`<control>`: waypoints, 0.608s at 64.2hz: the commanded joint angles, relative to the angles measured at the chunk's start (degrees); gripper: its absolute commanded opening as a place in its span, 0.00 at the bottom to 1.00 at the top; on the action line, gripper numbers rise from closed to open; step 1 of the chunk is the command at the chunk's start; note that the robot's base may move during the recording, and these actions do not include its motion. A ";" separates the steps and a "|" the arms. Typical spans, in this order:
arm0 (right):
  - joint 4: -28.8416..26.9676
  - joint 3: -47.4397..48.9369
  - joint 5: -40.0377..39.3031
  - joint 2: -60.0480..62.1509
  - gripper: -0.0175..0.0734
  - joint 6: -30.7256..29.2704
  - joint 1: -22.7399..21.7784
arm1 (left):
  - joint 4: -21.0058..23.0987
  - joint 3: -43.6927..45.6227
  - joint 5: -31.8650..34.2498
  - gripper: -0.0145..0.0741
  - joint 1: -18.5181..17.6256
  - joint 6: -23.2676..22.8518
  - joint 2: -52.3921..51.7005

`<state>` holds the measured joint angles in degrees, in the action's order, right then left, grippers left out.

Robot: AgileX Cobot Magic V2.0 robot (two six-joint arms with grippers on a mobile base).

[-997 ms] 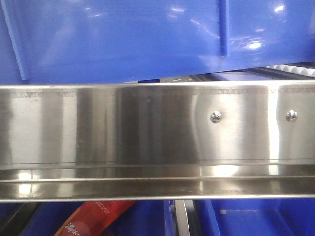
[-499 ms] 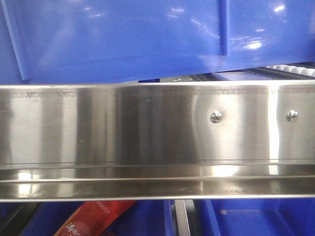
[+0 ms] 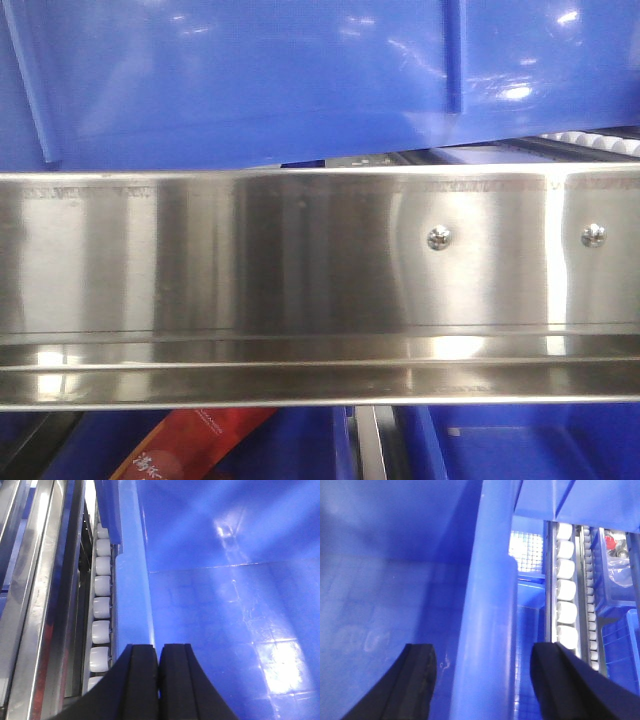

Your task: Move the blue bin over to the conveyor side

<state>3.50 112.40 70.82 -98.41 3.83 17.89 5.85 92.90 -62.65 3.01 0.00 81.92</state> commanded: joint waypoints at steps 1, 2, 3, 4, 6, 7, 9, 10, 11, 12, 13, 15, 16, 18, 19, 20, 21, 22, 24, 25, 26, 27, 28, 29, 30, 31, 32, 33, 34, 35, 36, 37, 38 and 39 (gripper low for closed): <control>0.79 0.01 -0.85 0.28 0.53 -0.12 -0.16 | 0.30 0.49 0.46 0.14 -0.26 0.00 -0.03; 0.79 0.01 -0.85 0.28 0.53 -0.12 -0.16 | 0.30 0.49 0.46 0.14 -0.26 0.00 -0.03; 0.79 0.01 -0.85 0.42 0.53 -0.12 -0.16 | 0.30 0.49 0.46 0.14 -0.26 0.00 -0.03; 0.79 0.01 -0.85 0.42 0.53 -0.12 -0.16 | 0.30 0.49 0.46 0.14 -0.26 0.00 -0.03; 0.79 0.01 -0.85 0.42 0.53 -0.12 -0.16 | 0.30 0.49 0.46 0.14 -0.26 0.00 -0.03; 0.79 0.01 -0.85 0.41 0.53 -0.12 -0.16 | 0.30 0.49 0.46 0.14 -0.26 0.00 -0.03; 0.79 0.01 -0.85 0.41 0.52 -0.12 -0.16 | 0.30 0.49 0.46 0.14 -0.26 0.00 -0.03; 0.79 0.01 -0.85 0.41 0.52 -0.12 -0.16 | 0.30 0.49 0.46 0.14 -0.26 0.00 -0.03; 0.79 0.01 -0.85 0.41 0.51 -0.12 -0.16 | 0.30 0.49 0.46 0.14 -0.26 0.00 -0.03; 0.79 0.01 -0.85 0.41 0.50 -0.12 -0.16 | 0.30 0.49 0.46 0.14 -0.26 0.00 -0.03; 0.79 0.01 -0.85 0.41 0.49 -0.12 -0.16 | 0.30 0.49 0.46 0.14 -0.26 0.00 -0.03; 0.79 0.01 -0.85 0.41 0.46 -0.12 -0.16 | 0.30 0.49 0.46 0.14 -0.26 0.00 -0.03; 0.79 0.01 -0.85 0.41 0.45 -0.12 -0.16 | 0.30 0.49 0.46 0.14 -0.26 0.00 -0.03; 0.79 0.01 -0.85 0.41 0.42 -0.12 -0.16 | 0.30 0.49 0.46 0.14 -0.26 0.00 -0.03; 0.79 0.01 -0.85 0.41 0.41 -0.12 -0.16 | 0.30 0.49 0.46 0.14 -0.26 0.00 -0.03; 0.79 0.01 -0.85 0.41 0.39 -0.12 -0.16 | 0.30 0.49 0.46 0.14 -0.26 0.00 -0.03; 0.79 0.01 -0.85 0.41 0.37 -0.12 -0.16 | 0.30 0.49 0.46 0.14 -0.26 0.00 -0.03; 0.79 0.01 -0.85 0.41 0.36 -0.12 -0.16 | 0.30 0.49 0.46 0.14 -0.26 0.00 -0.03; 0.79 0.01 -0.85 0.41 0.32 -0.12 -0.16 | 0.30 0.49 0.46 0.14 -0.26 0.00 -0.03; 0.79 0.01 -0.85 0.41 0.31 -0.12 -0.16 | 0.30 0.49 0.46 0.14 -0.26 0.00 -0.03; 0.79 0.01 -0.85 0.41 0.29 -0.12 -0.16 | 0.30 0.49 0.46 0.14 -0.26 0.00 -0.03; 0.79 0.01 -0.85 0.41 0.28 -0.12 -0.16 | 0.30 0.49 0.46 0.14 -0.26 0.00 -0.03; 0.79 0.01 -0.85 0.41 0.26 -0.12 -0.16 | 0.30 0.49 0.46 0.14 -0.26 0.00 -0.03; 0.79 0.01 -0.85 0.41 0.25 -0.12 -0.16 | 0.30 0.49 0.46 0.14 -0.26 0.00 -0.03; 0.79 0.01 -0.85 0.41 0.22 -0.12 -0.16 | 0.30 0.49 0.46 0.14 -0.26 0.00 -0.03; 0.79 0.01 -0.85 0.41 0.20 -0.12 -0.16 | 0.30 0.49 0.46 0.14 -0.26 0.00 -0.03; 0.79 0.01 -0.85 0.41 0.18 -0.12 -0.16 | 0.30 0.49 0.46 0.14 -0.26 0.00 -0.03; 0.79 0.01 -0.85 0.41 0.16 -0.12 -0.16 | 0.30 0.49 0.46 0.14 -0.26 0.00 -0.03; 0.79 0.01 -0.85 0.41 0.15 -0.12 -0.16 | 0.30 0.49 0.46 0.14 -0.26 0.00 -0.03; 0.79 0.01 -0.85 0.41 0.13 -0.12 -0.16 | 0.30 0.49 0.46 0.14 -0.26 0.00 -0.03; 0.79 0.01 -0.85 0.41 0.11 -0.12 -0.16 | 0.30 0.49 0.35 0.14 -0.26 0.00 -0.03; 0.79 0.01 -0.85 0.41 0.09 -0.12 -0.16 | 0.30 0.49 0.35 0.14 -0.26 0.00 -0.03; 0.79 0.01 -0.85 0.41 0.09 -0.12 -0.16 | 0.30 0.49 0.35 0.14 -0.26 0.00 -0.03; 0.79 0.01 -0.85 0.41 0.09 -0.12 -0.16 | 0.30 0.49 0.35 0.14 -0.26 0.00 -0.03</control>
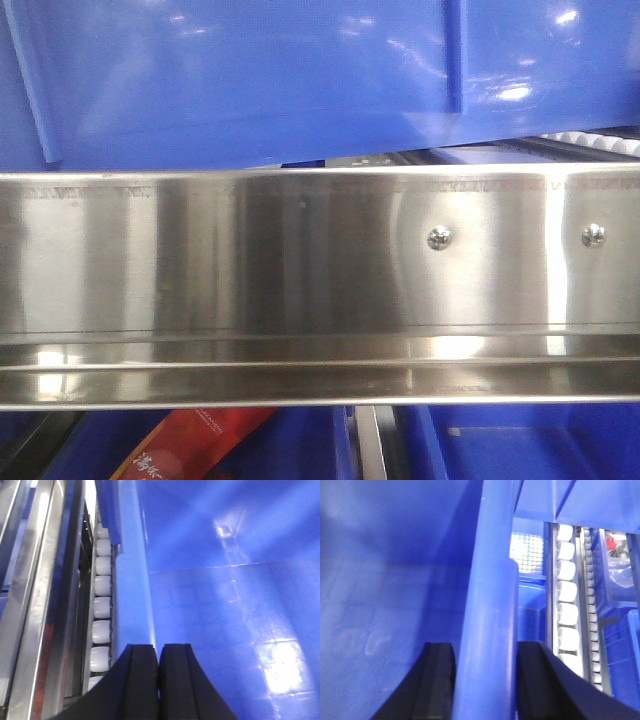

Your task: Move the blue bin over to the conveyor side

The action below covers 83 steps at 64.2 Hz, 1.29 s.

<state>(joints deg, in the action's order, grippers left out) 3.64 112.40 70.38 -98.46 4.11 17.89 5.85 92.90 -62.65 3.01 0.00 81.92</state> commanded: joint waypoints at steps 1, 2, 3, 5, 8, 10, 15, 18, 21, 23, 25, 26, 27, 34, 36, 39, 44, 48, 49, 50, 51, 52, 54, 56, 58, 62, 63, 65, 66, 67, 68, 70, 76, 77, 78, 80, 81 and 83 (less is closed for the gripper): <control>0.66 0.01 -0.42 0.46 0.10 -0.39 -0.16 | 0.30 0.49 0.35 0.14 -0.26 0.00 -0.03; 0.66 0.01 -0.42 0.46 0.10 -0.50 -0.16 | 0.30 0.49 0.35 0.14 -0.26 0.00 -0.03; 0.66 0.01 -0.42 0.46 0.10 -0.50 -0.16 | 0.30 0.49 0.35 0.14 -0.26 0.00 -0.03; 0.66 0.01 -0.42 0.46 0.11 -0.50 -0.16 | 0.30 0.49 0.35 0.14 -0.26 0.00 -0.03; 0.66 0.01 -0.42 0.46 0.11 -0.50 -0.16 | 0.30 0.49 0.35 0.14 -0.26 0.00 -0.03; 0.66 0.01 -0.42 0.46 0.11 -0.50 -0.16 | 0.30 0.49 0.35 0.14 -0.26 0.00 -0.03; 0.66 0.01 -0.42 0.46 0.11 -0.50 -0.16 | 0.30 0.49 0.71 0.14 -0.26 -0.31 -0.03; 0.66 0.01 -0.42 0.46 0.11 -0.50 -0.16 | 0.30 0.49 1.46 0.14 -0.26 -1.09 -0.03; 0.66 0.01 -0.42 0.46 0.11 -0.50 -0.16 | 0.30 0.49 2.65 0.14 -0.26 -2.81 -0.03; 0.66 0.01 -0.42 0.46 0.11 -0.50 -0.16 | 0.30 0.49 3.84 0.15 -0.26 -3.82 0.07; 0.66 0.01 -0.42 0.46 0.11 -0.50 -0.16 | 0.30 0.49 4.82 0.15 -0.26 -4.03 0.05; 0.66 0.01 -0.42 0.46 0.11 -0.50 -0.16 | 0.30 0.49 5.25 0.16 -0.26 -4.09 0.05; 0.66 0.01 -0.42 0.46 0.11 -0.50 -0.16 | 0.30 0.49 5.64 0.17 -0.26 -4.09 0.05; 0.66 0.01 -0.42 0.46 0.11 -0.50 -0.16 | 0.30 0.49 6.92 0.30 -0.26 -4.97 0.05; 0.66 0.01 -0.42 0.46 0.11 -0.50 -0.16 | 0.30 0.49 6.71 0.37 -0.26 -4.97 0.05; 0.66 0.01 -0.42 0.46 0.11 -0.50 -0.16 | 0.30 0.49 6.58 0.45 -0.26 -5.09 0.05; 0.66 0.01 -0.42 0.46 0.11 -0.50 -0.16 | 0.20 0.49 6.80 0.58 -0.26 -5.09 0.33; 0.66 0.01 -0.42 0.46 0.11 -0.50 -0.16 | -0.10 0.49 6.92 0.63 -0.26 -5.09 1.07; 0.66 0.01 -0.42 0.46 0.11 -0.50 -0.16 | -0.19 0.49 6.92 0.64 -0.26 -5.09 1.31; 0.66 0.01 -0.42 0.46 0.11 -0.50 -0.16 | -0.19 0.49 6.92 0.64 -0.26 -5.09 1.42; 0.66 0.01 -0.42 0.46 0.11 -0.50 -0.16 | -0.19 0.49 6.92 0.64 -0.26 -5.09 1.90; 0.66 0.01 -0.42 0.46 0.11 -0.50 -0.16 | -0.19 0.49 6.71 0.64 -0.26 -5.09 2.07; 0.66 0.01 -0.42 0.46 0.11 -0.50 -0.16 | -0.19 0.49 6.27 0.64 -0.26 -5.09 2.84; 0.66 0.01 -0.42 0.46 0.11 -0.50 -0.16 | -0.19 0.49 5.85 0.64 -0.26 -5.09 3.69; 0.66 0.01 -0.42 0.46 0.11 -0.50 -0.16 | -0.03 0.49 5.53 0.64 -0.26 -5.09 4.29; 0.66 0.01 -0.42 0.46 0.11 -0.50 -0.16 | 0.07 0.49 4.70 0.64 -0.26 -5.09 5.41; 0.66 0.01 -0.42 0.46 0.11 -0.50 -0.16 | 0.07 0.49 4.69 0.64 -0.26 -5.09 5.51; 0.66 0.01 -0.42 0.46 0.11 -0.50 -0.16 | 0.07 0.49 4.00 0.64 -0.26 -5.09 5.97; 0.66 0.01 -0.42 0.46 0.11 -0.50 -0.16 | 0.07 0.49 3.77 0.64 -0.36 -5.09 6.10; 0.66 0.01 -0.42 0.46 0.11 -0.50 -0.16 | 0.07 0.49 3.33 0.64 -0.36 -5.09 6.33; 0.66 0.01 -0.42 0.46 0.11 -0.50 -0.16 | 0.07 0.49 2.96 0.64 -0.36 -5.09 6.46; 0.66 0.01 -0.42 0.35 0.11 -0.50 -0.16 | 0.07 0.49 2.22 0.64 -0.36 -5.09 6.77; 0.66 0.01 -0.42 0.34 0.11 -0.50 -0.16 | -0.03 0.38 0.74 0.64 -0.36 -5.09 7.01; 0.66 0.01 -0.42 0.34 0.11 -0.50 -0.16 | -0.03 0.38 0.74 0.64 -0.36 -5.09 7.01; 0.66 0.01 -0.42 0.24 0.11 -0.50 -0.16 | -0.03 0.38 0.74 0.64 -0.36 -5.09 7.01; 0.66 0.01 -0.42 0.24 0.11 -0.50 -0.16 | -0.16 0.38 0.88 0.64 -0.36 -5.09 7.01; 0.66 0.01 -0.42 0.24 0.11 -0.50 -0.16 | -0.16 0.38 1.01 0.64 -0.36 -5.09 7.01; 0.66 0.01 -0.42 0.24 0.11 -0.50 -0.16 | -0.16 0.38 1.11 0.64 -0.36 -5.09 7.01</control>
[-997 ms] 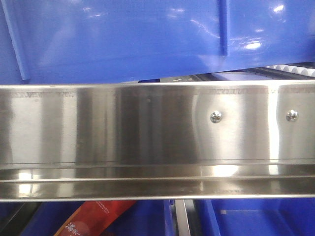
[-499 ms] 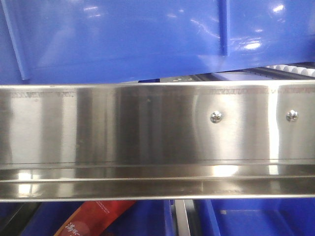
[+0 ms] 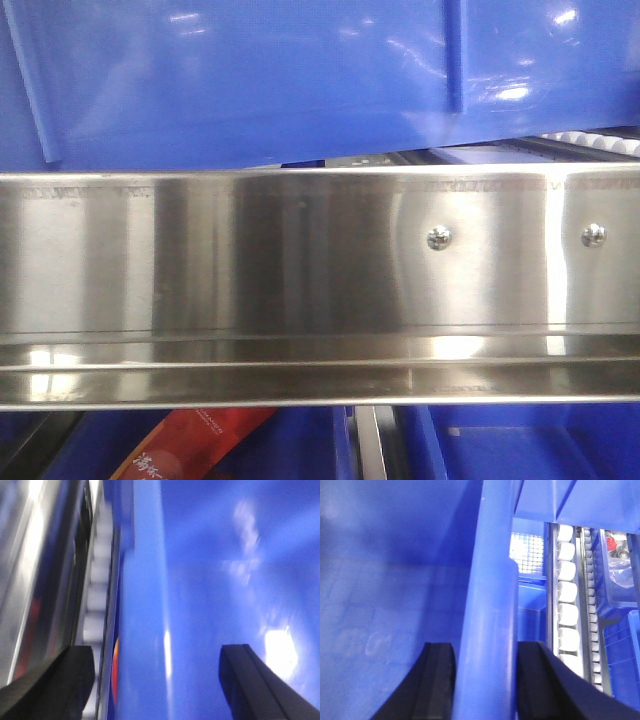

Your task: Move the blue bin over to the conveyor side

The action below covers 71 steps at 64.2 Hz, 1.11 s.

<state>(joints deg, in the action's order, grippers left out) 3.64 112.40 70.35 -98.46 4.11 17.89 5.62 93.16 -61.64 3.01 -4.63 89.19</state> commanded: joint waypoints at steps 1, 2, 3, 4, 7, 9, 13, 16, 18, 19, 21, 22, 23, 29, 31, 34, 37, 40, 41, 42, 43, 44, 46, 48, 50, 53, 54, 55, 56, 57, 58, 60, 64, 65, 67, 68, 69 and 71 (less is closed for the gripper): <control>0.66 0.01 -0.39 0.24 0.11 -0.50 -0.16 | 0.07 0.12 0.10 0.64 -0.36 -0.46 -0.26; 0.66 0.01 -0.39 0.16 0.11 -0.50 -0.16 | 0.07 0.12 0.10 0.64 -0.36 -0.46 -0.26; 0.66 0.01 -0.39 0.16 0.11 -0.50 -0.16 | 0.07 0.12 0.10 0.64 -0.36 -0.46 -0.26; 0.66 0.01 -0.39 0.16 0.11 -0.50 -0.16 | 0.07 0.12 0.10 0.64 -0.36 -0.46 -0.26; 0.66 0.01 -0.39 0.16 0.11 -0.50 -0.16 | 0.07 0.12 0.10 0.64 -0.36 -0.46 -0.26; 0.66 0.01 -0.39 0.16 0.11 -0.50 -0.16 | 0.07 0.12 0.10 0.64 -0.36 -0.46 -0.26; 0.66 0.01 -0.39 0.16 0.11 -0.50 -0.16 | 0.07 0.12 0.10 0.64 -0.36 -0.46 -0.26; 0.66 0.01 -0.39 0.16 0.11 -0.50 -0.16 | 0.07 0.12 0.10 0.64 -0.36 -0.46 -0.26; 0.66 0.01 -0.39 0.16 0.11 -0.50 -0.16 | 0.07 0.12 0.10 0.64 -0.36 -0.46 -0.26; 0.66 0.01 -0.39 0.16 0.11 -0.50 -0.16 | 0.07 0.00 0.00 0.64 -0.36 -0.46 -0.26; 0.66 0.01 -0.39 0.16 0.11 -0.50 -0.16 | 0.07 -0.12 0.00 0.64 -0.36 -0.46 -0.26; 0.66 0.01 -0.39 0.16 0.11 -0.50 -0.16 | 0.07 -0.13 -0.10 0.64 -0.36 -0.46 -0.26; 0.66 0.01 -0.39 0.16 0.11 -0.50 -0.16 | 0.07 -0.46 -0.10 0.64 -0.36 -0.46 -0.26; 0.66 0.01 -0.39 0.16 0.11 -0.50 -0.16 | 0.07 -1.63 -0.10 0.63 -0.36 -0.55 -0.26; 0.66 0.01 -0.39 0.16 0.11 -0.50 -0.16 | 0.22 -2.08 -0.10 0.62 -0.36 -0.55 -0.26; 0.66 0.01 -0.39 0.16 0.11 -0.50 -0.16 | 0.22 -2.58 -0.10 0.61 -0.36 -0.99 -0.26; 0.66 0.01 -0.39 0.16 0.11 -0.50 -0.16 | 0.22 -2.69 0.13 0.61 -0.36 -1.88 -0.26; 0.66 0.01 -0.39 0.16 0.11 -0.50 -0.16 | 0.22 -2.69 0.40 0.60 -0.36 -1.97 -0.26; 0.66 0.01 -0.39 0.16 0.11 -0.50 -0.16 | 0.22 -2.69 0.52 0.60 -0.36 -1.97 -0.26; 0.66 0.01 -0.39 0.16 0.11 -0.50 -0.16 | 0.22 -2.69 0.63 0.60 -0.36 -1.97 -0.26; 0.66 0.01 -0.39 0.16 0.11 -0.50 -0.16 | 0.22 -2.69 0.76 0.60 -0.36 -1.97 -0.26; 0.66 0.01 -0.39 0.16 0.11 -0.50 -0.16 | 0.22 -2.69 0.76 0.60 -0.36 -1.97 -0.26; 0.66 0.01 -0.39 0.16 0.11 -0.50 -0.16 | 0.22 -2.69 0.94 0.60 -0.36 -1.97 -0.26; 0.66 0.01 -0.39 0.16 0.11 -0.50 -0.16 | 0.22 -2.69 0.94 0.60 -0.36 -1.97 -0.26; 0.66 0.01 -0.39 0.16 0.11 -0.50 -0.16 | 0.22 -2.69 0.94 0.60 -0.36 -1.97 -0.26; 0.66 0.01 -0.39 0.16 0.11 -0.50 -0.16 | 0.22 -2.69 0.94 0.60 -0.36 -1.97 -0.26; 0.66 0.01 -0.39 0.16 0.11 -0.50 -0.16 | 0.22 -2.69 0.94 0.60 -0.36 -1.97 -0.26; 0.66 0.01 -0.39 0.16 0.11 -0.50 -0.16 | 0.22 -2.69 0.94 0.60 -0.36 -1.97 -0.26; 0.66 0.01 -0.39 0.16 0.11 -0.50 -0.16 | 0.22 -2.69 0.94 0.60 -0.36 -1.97 -0.26; 0.66 0.01 -0.39 0.16 0.11 -0.50 -0.16 | 0.22 -2.69 0.91 0.60 -0.36 -1.97 -0.26; 0.66 0.01 -0.39 0.16 0.11 -0.50 -0.16 | 0.22 -2.69 0.91 0.60 -0.36 -1.97 -0.26; 0.66 0.01 -0.39 0.16 0.11 -0.50 -0.16 | 0.22 -2.69 0.91 0.59 -0.36 -1.97 -0.26; 0.66 0.01 -0.39 0.16 0.11 -0.50 -0.16 | 0.22 -2.69 0.91 0.57 -0.36 -1.97 -0.26; 0.66 0.01 -0.39 0.16 0.11 -0.50 -0.16 | 0.22 -2.69 0.91 0.57 -0.36 -1.97 -0.26; 0.66 0.01 -0.39 0.16 0.11 -0.50 -0.16 | 0.22 -2.69 0.80 0.55 -0.36 -1.97 -0.26; 0.66 0.01 -0.39 0.16 0.11 -0.50 -0.16 | 0.22 -2.69 0.80 0.54 -0.36 -1.97 -0.26; 0.66 0.01 -0.39 0.16 0.11 -0.50 -0.16 | 0.22 -2.69 0.80 0.53 -0.36 -1.97 -0.26; 0.66 0.01 -0.39 0.16 0.11 -0.50 -0.16 | 0.22 -2.69 0.72 0.51 -0.36 -1.97 -0.26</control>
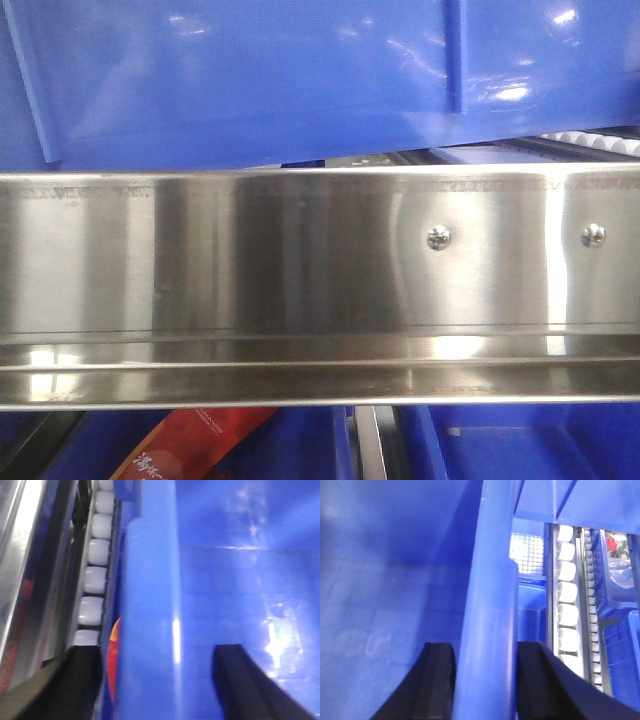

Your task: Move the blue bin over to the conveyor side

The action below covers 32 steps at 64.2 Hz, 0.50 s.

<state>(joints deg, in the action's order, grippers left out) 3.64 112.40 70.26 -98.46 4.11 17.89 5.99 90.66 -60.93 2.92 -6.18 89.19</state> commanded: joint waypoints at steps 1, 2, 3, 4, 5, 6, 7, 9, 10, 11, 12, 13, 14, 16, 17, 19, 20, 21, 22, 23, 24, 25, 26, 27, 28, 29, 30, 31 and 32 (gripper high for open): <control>0.66 0.01 -0.29 0.16 0.11 -0.50 -0.16 | -0.15 -0.19 -0.04 0.50 -0.27 -0.42 -0.26; 0.66 0.01 -0.29 0.16 0.11 -0.50 -0.16 | -0.15 -0.19 -0.15 0.47 -0.27 -0.42 -0.26; 0.66 0.01 -0.29 0.16 0.11 -0.50 -0.16 | -0.15 -0.19 -0.15 0.46 -0.27 -0.42 -0.26; 0.66 0.01 -0.29 0.16 0.11 -0.50 -0.16 | -0.15 -0.19 -0.19 0.44 -0.27 -0.42 -0.26; 0.66 0.01 -0.29 0.16 0.11 -0.50 -0.16 | -0.15 -0.19 -0.30 0.42 -0.27 -0.42 -0.26; 0.66 0.01 -0.29 0.16 0.11 -0.50 -0.16 | -0.15 -0.19 -0.30 0.40 -0.27 -0.42 -0.26; 0.66 0.01 -0.29 0.16 0.11 -0.50 -0.16 | -0.15 -0.19 -0.42 0.38 -0.27 -0.42 -0.26; 0.66 0.01 -0.29 0.16 0.11 -0.50 -0.16 | -0.15 -0.19 -0.54 0.34 -0.27 -0.42 -0.26; 0.66 0.01 -0.29 0.16 0.11 -0.50 -0.16 | -0.15 -0.19 -0.52 0.32 -0.27 -0.42 -0.26; 0.66 0.01 -0.29 0.16 0.11 -0.50 -0.16 | -0.04 -0.19 -0.57 0.29 -0.27 -0.42 -0.26; 0.66 0.01 -0.29 0.16 0.11 -0.50 -0.16 | -0.06 -0.19 -0.57 0.28 -0.27 -0.42 -0.26; 0.66 0.01 -0.29 0.16 0.11 -0.50 -0.16 | -0.06 -0.19 -0.57 0.26 -0.27 -0.42 -0.26; 0.66 0.01 -0.29 0.16 0.11 -0.50 -0.16 | -0.06 -0.19 -0.57 0.24 -0.27 -0.42 -0.26; 0.66 0.01 -0.29 0.16 0.11 -0.50 -0.16 | 0.08 -0.19 -0.66 0.19 -0.27 -0.42 -0.26; 0.66 0.01 -0.29 0.16 0.11 -0.50 -0.16 | 0.08 -0.19 -0.66 0.18 -0.27 -0.42 -0.26; 0.66 0.01 -0.29 0.16 0.11 -0.50 -0.16 | 0.08 -0.19 -0.66 0.14 -0.27 -0.42 -0.26; 0.66 0.01 -0.29 0.16 0.11 -0.50 -0.16 | 0.08 -0.19 -0.66 0.12 -0.27 -0.42 -0.26; 0.66 0.01 -0.29 0.16 0.11 -0.50 -0.16 | 0.08 -0.19 -0.66 0.13 -0.27 -0.42 -0.26; 0.66 0.01 -0.29 0.16 0.11 -0.50 -0.16 | 0.08 -0.19 -0.66 0.13 -0.27 -0.42 -0.26; 0.66 0.01 -0.29 0.16 0.11 -0.50 -0.16 | 0.08 -0.19 -0.66 0.14 -0.27 -0.42 -0.26; 0.66 0.01 -0.29 0.16 0.11 -0.50 -0.16 | 0.25 -0.19 -0.66 0.14 -0.27 -0.42 -0.26; 0.66 0.01 -0.29 0.16 0.11 -0.50 -0.16 | 0.40 -0.19 -0.66 0.15 -0.27 -0.42 -0.26; 0.66 0.01 -0.29 0.16 0.11 -0.50 -0.16 | 0.39 -0.19 -0.66 0.15 -0.27 -0.42 -0.26; 0.66 0.01 -0.29 0.16 0.11 -0.50 -0.16 | 0.39 -0.19 -0.66 0.15 -0.27 -0.42 -0.26; 0.66 0.01 -0.29 0.16 0.11 -0.50 -0.16 | 0.39 -0.19 -0.66 0.15 -0.27 -0.42 -0.26; 0.66 0.01 -0.29 0.16 0.11 -0.50 -0.16 | 0.39 -0.19 -0.66 0.15 -0.27 -0.42 -0.26; 0.66 0.01 -0.29 0.16 0.11 -0.50 -0.16 | 0.39 -0.19 -0.66 0.15 -0.27 -0.42 -0.26; 0.66 0.01 -0.29 0.16 0.11 -0.50 -0.16 | 0.39 -0.19 -0.66 0.15 -0.27 -0.42 -0.26; 0.66 0.01 -0.29 0.16 0.11 -0.50 -0.16 | 0.39 -0.19 -0.66 0.15 -0.27 -0.42 -0.26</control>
<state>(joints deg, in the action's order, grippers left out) 3.64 112.40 70.14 -98.46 4.11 17.89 5.59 90.66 -60.40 2.88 -6.67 89.08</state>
